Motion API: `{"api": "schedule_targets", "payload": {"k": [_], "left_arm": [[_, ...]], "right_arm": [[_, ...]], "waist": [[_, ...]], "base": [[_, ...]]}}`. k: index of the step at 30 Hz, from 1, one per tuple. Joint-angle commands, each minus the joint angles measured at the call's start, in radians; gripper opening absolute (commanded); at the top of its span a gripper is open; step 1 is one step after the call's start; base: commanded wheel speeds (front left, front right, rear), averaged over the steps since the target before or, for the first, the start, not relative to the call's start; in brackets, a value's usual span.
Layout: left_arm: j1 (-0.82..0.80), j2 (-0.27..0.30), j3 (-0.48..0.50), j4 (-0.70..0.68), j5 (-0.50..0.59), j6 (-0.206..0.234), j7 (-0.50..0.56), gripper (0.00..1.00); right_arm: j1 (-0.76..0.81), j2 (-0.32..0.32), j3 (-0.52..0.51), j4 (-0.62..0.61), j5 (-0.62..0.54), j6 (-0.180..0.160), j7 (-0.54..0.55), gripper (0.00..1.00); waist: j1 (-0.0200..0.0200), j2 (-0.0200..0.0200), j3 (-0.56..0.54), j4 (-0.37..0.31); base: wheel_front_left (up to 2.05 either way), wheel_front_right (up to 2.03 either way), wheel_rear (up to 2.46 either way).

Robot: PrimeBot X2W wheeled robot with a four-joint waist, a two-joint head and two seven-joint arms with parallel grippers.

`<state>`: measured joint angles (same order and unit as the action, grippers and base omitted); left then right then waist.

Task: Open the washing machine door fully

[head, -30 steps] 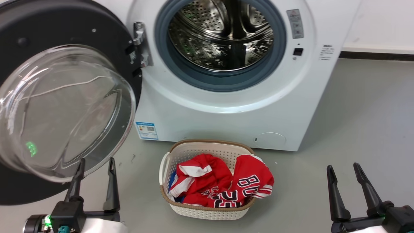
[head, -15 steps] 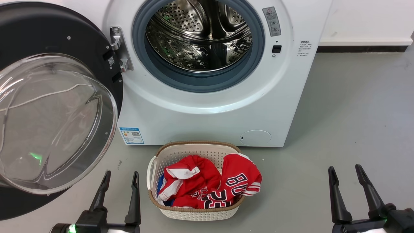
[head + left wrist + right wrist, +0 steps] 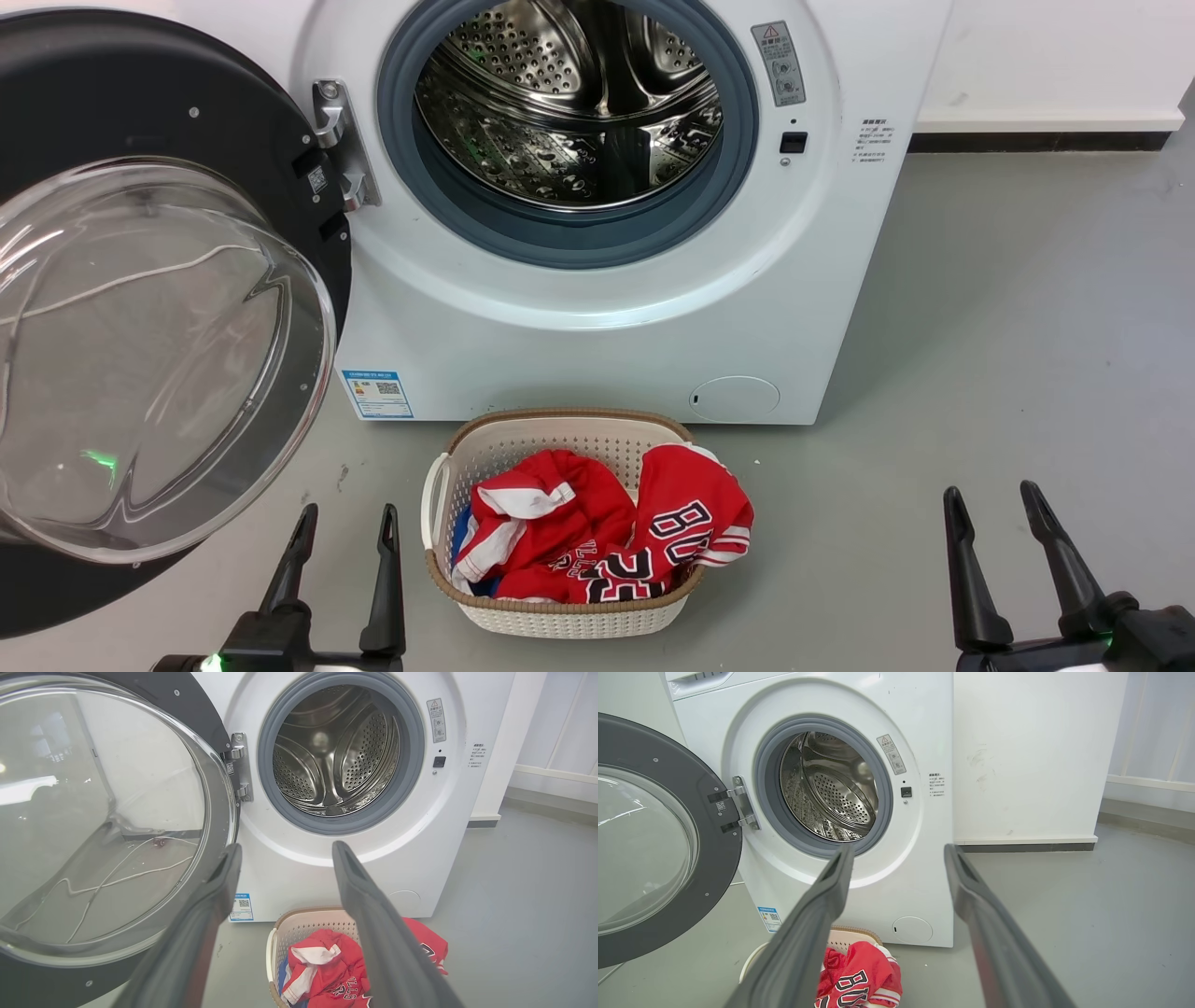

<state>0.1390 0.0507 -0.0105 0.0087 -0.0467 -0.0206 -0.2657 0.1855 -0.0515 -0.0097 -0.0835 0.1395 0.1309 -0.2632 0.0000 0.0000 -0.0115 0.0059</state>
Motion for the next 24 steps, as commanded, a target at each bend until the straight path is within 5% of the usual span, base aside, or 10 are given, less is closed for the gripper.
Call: {"api": "schedule_targets", "payload": {"k": [1, 5, 6, 10, 24], "left_arm": [[0.001, -0.001, 0.001, 0.005, 0.007, 0.003, 0.002, 1.00], [-0.002, -0.001, 0.005, 0.012, 0.011, 0.019, 0.002, 1.00], [0.000, 0.000, 0.005, 0.012, 0.008, 0.017, 0.000, 0.00], [0.004, -0.001, 0.004, 0.052, 0.000, 0.016, 0.001, 0.00], [-0.045, -0.001, 0.027, 0.087, -0.292, -0.008, 0.072, 0.00]], "right_arm": [[0.006, 0.003, 0.002, 0.002, 0.000, 0.000, -0.002, 1.00], [0.003, 0.003, 0.002, 0.003, 0.001, 0.000, -0.002, 1.00], [0.000, 0.000, 0.002, 0.002, 0.001, 0.000, 0.000, 0.00], [0.006, 0.000, 0.004, 0.037, 0.007, 0.000, 0.003, 0.00], [-0.051, -0.018, 0.007, 0.089, 0.302, 0.000, 0.054, 0.00]], "waist": [[0.0000, 0.0000, 0.000, 0.000], [0.0000, 0.0000, -0.002, 0.002], [0.0000, 0.0000, -0.002, 0.002], [0.0000, 0.0000, -0.002, 0.002], [0.0000, 0.0000, 0.000, 0.001]], "base": [[0.00, 0.00, 0.00], [0.00, 0.00, 0.00], [0.00, 0.00, 0.00], [0.00, 0.00, 0.00], [0.00, 0.00, 0.00]]}}
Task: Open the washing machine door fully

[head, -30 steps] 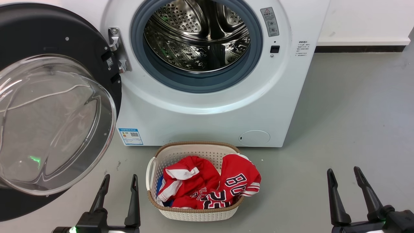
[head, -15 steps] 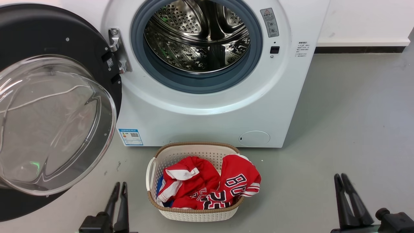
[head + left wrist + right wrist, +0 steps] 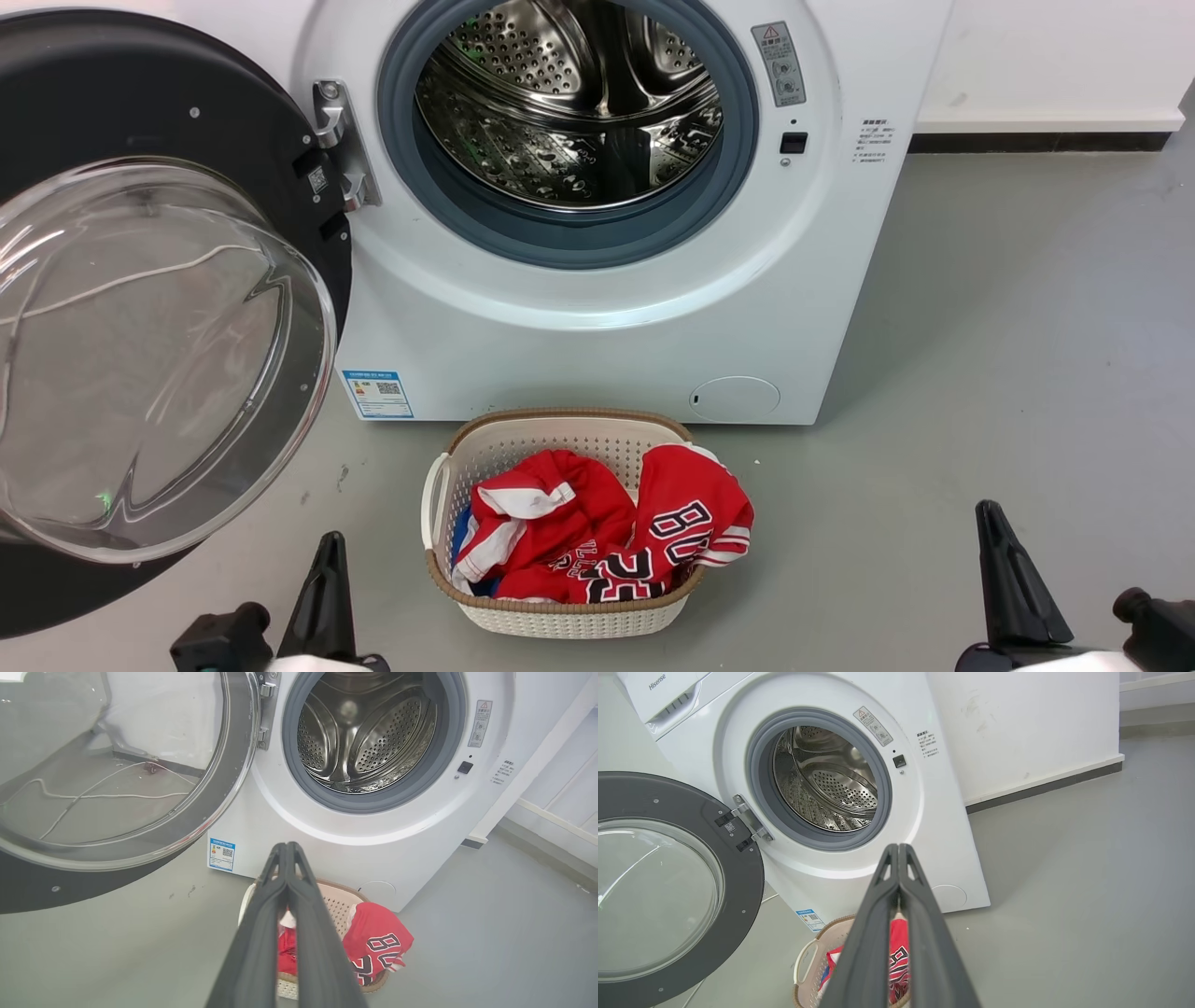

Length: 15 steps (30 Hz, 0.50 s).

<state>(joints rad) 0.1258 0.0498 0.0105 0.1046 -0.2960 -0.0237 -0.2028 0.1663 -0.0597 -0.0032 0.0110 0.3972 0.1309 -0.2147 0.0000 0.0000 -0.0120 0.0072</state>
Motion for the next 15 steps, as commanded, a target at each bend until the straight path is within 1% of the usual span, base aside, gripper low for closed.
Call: {"api": "schedule_targets", "payload": {"k": [1, 7, 8, 15], "left_arm": [[-0.035, 0.000, 0.008, -0.007, -0.062, -0.007, 0.014, 0.00], [-0.053, 0.000, 0.017, 0.005, -0.171, -0.015, 0.040, 0.00], [-0.053, 0.000, 0.017, 0.005, -0.171, -0.015, 0.040, 0.00], [-0.073, 0.000, 0.025, 0.019, -0.290, -0.025, 0.069, 0.00]], "right_arm": [[-0.035, -0.011, 0.000, -0.002, 0.063, 0.000, 0.009, 0.00], [-0.057, -0.016, 0.000, 0.018, 0.171, 0.000, 0.030, 0.00], [-0.057, -0.016, 0.000, 0.018, 0.171, 0.000, 0.030, 0.00], [-0.080, -0.020, -0.003, 0.039, 0.287, 0.000, 0.053, 0.00]], "waist": [[0.0000, 0.0000, 0.000, 0.000], [0.0000, 0.0000, 0.001, -0.001], [0.0000, 0.0000, 0.001, -0.001], [0.0000, 0.0000, 0.002, -0.001]], "base": [[0.00, 0.00, 0.00], [0.00, 0.00, 0.00], [0.00, 0.00, 0.00], [0.00, 0.00, 0.00]]}}
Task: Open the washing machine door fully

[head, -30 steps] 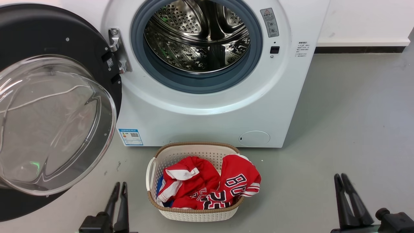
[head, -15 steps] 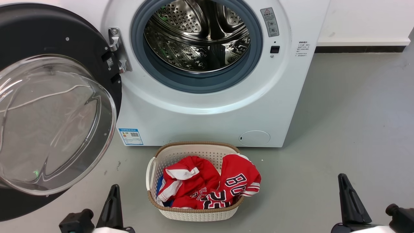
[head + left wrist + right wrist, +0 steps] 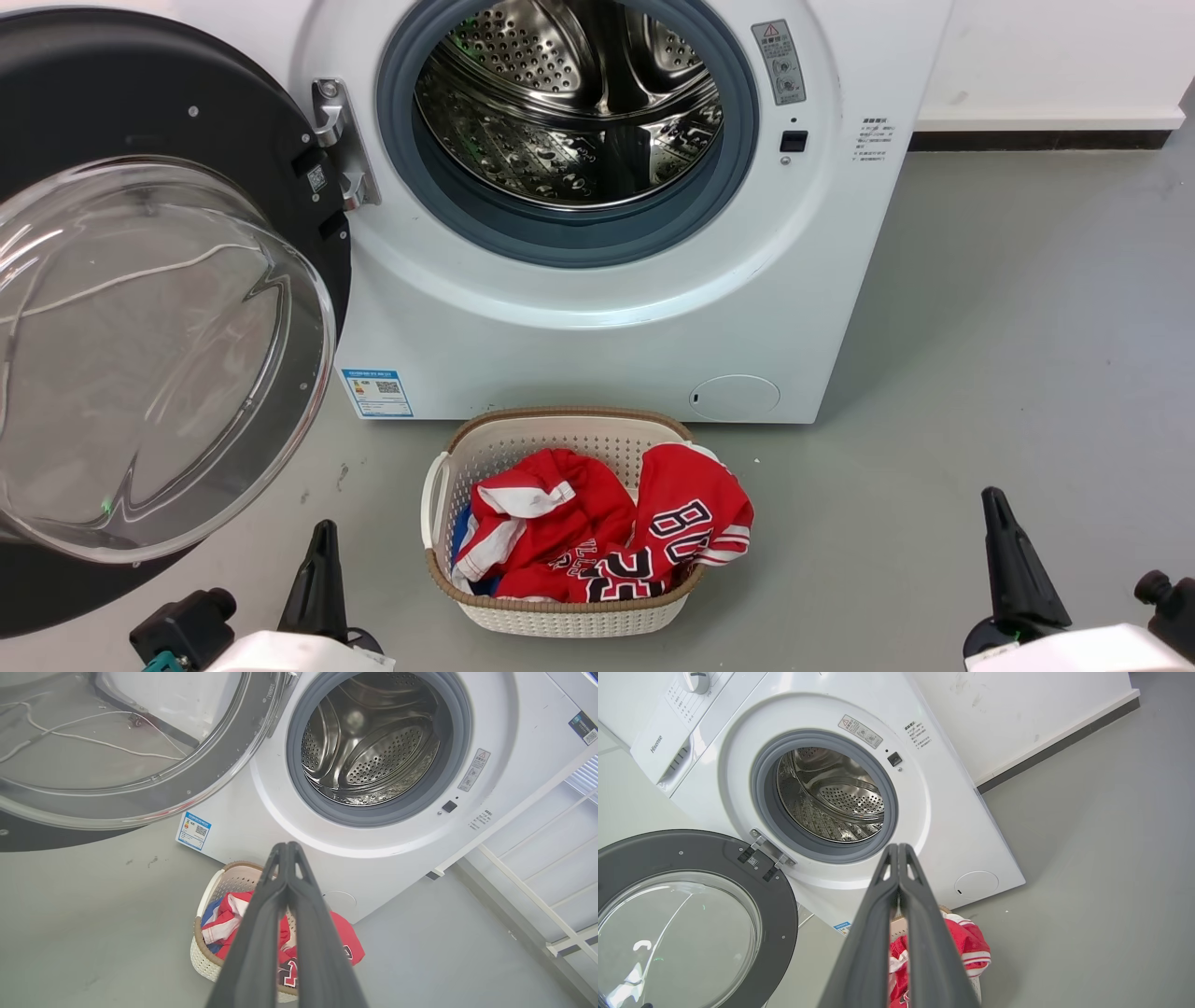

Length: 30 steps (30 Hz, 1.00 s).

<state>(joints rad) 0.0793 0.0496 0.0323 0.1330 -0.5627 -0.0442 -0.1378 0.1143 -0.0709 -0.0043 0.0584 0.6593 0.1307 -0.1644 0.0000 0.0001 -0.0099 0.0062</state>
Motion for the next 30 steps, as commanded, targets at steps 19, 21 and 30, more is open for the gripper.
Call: {"api": "schedule_targets", "payload": {"k": [19, 21, 30], "left_arm": [[-0.074, 0.001, 0.026, 0.023, -0.305, -0.028, 0.073, 0.00], [-0.079, 0.001, 0.028, 0.027, -0.331, -0.030, 0.079, 0.00], [-0.098, 0.001, 0.036, 0.040, -0.444, -0.040, 0.107, 0.00]], "right_arm": [[-0.083, -0.016, -0.012, 0.044, 0.296, 0.000, 0.063, 0.00], [-0.089, -0.016, -0.013, 0.048, 0.321, 0.000, 0.069, 0.00], [-0.111, -0.017, -0.020, 0.069, 0.427, 0.000, 0.095, 0.00]], "waist": [[0.0000, -0.0001, 0.003, -0.001], [0.0000, -0.0001, 0.003, -0.001], [0.0000, -0.0001, 0.004, -0.002]], "base": [[0.00, 0.00, 0.00], [0.00, 0.00, 0.00], [0.00, 0.00, 0.00]]}}
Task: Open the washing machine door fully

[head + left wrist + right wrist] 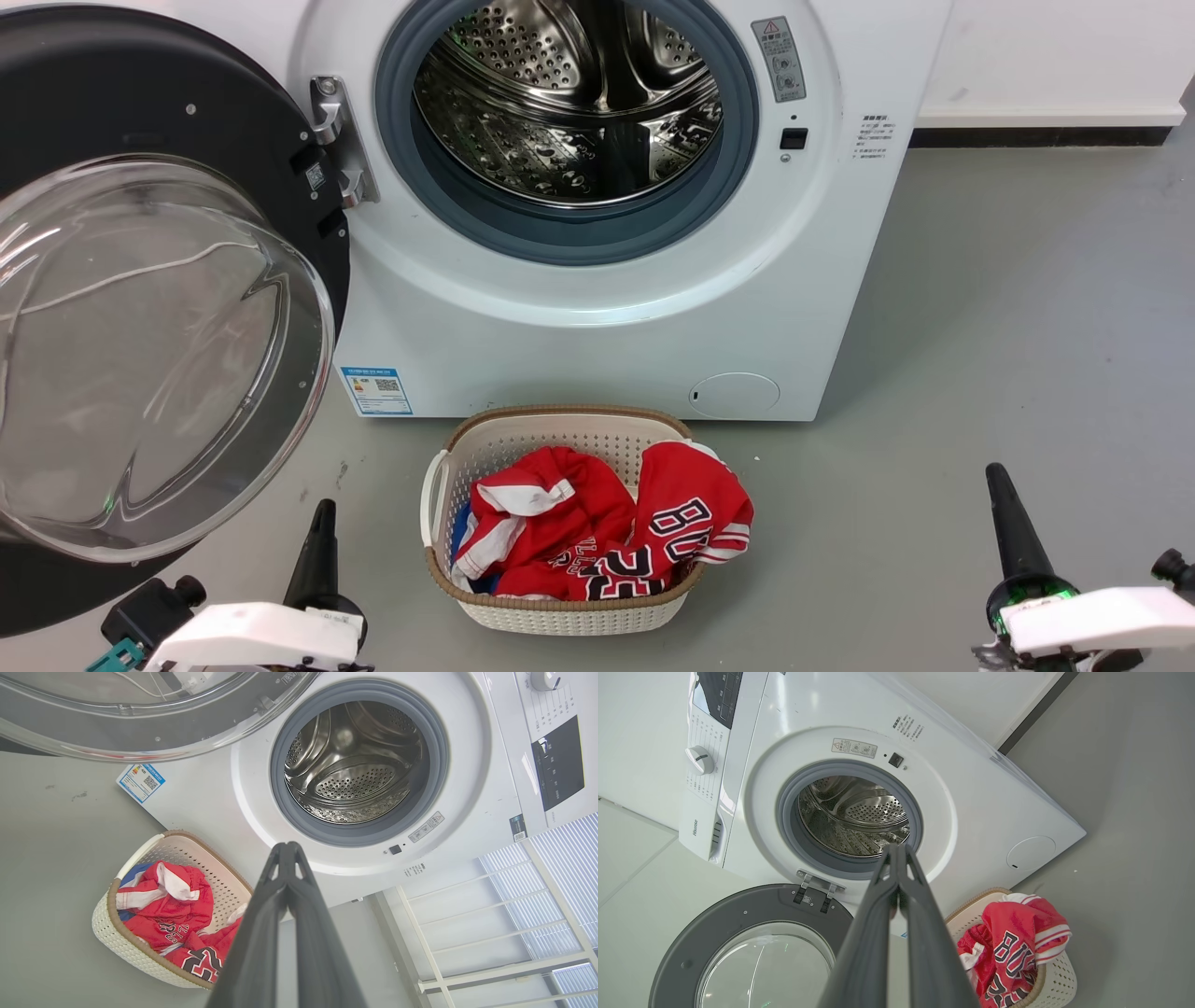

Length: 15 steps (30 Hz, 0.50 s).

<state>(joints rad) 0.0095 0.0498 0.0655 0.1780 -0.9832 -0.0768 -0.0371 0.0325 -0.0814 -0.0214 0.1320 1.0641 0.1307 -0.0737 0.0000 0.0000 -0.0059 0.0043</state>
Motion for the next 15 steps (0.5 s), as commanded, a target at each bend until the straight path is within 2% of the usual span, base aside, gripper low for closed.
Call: {"api": "schedule_targets", "payload": {"k": [1, 15], "left_arm": [[-0.030, 0.001, 0.004, -0.004, -0.035, -0.008, 0.009, 0.00], [-0.054, 0.001, 0.017, 0.015, -0.192, -0.022, 0.046, 0.00]], "right_arm": [[-0.030, -0.006, -0.003, -0.002, 0.033, 0.000, 0.007, 0.00], [-0.063, -0.006, -0.014, 0.027, 0.181, 0.000, 0.046, 0.00]], "waist": [[0.0000, 0.0000, 0.000, 0.000], [0.0000, 0.0000, 0.002, -0.001]], "base": [[0.00, 0.00, 0.00], [0.00, 0.00, 0.00]]}}
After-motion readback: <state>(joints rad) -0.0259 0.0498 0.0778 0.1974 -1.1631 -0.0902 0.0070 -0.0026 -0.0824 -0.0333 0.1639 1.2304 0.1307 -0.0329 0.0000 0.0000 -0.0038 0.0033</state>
